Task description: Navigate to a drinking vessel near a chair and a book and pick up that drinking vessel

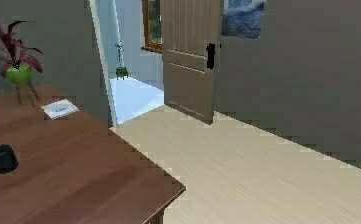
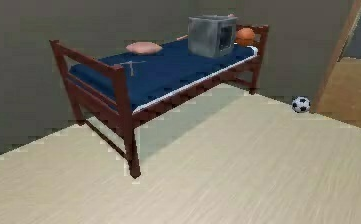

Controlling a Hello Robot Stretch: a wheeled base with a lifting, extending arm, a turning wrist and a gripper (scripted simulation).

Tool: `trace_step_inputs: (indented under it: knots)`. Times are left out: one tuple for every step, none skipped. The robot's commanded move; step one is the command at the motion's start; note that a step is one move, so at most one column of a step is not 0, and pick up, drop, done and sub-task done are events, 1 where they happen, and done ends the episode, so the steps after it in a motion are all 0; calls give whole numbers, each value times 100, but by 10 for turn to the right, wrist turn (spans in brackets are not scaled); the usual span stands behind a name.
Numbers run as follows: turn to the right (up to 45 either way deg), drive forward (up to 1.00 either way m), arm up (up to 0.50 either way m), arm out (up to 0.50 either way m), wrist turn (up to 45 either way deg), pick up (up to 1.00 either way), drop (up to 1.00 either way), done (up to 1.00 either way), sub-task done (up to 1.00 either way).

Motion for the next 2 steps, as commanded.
trace_step_inputs:
  knots:
    - [390, 0, 0, 0, 0, 0, 0, 0, 0]
    - [0, 60, 0, 0, 0, 0, 0, 0, 0]
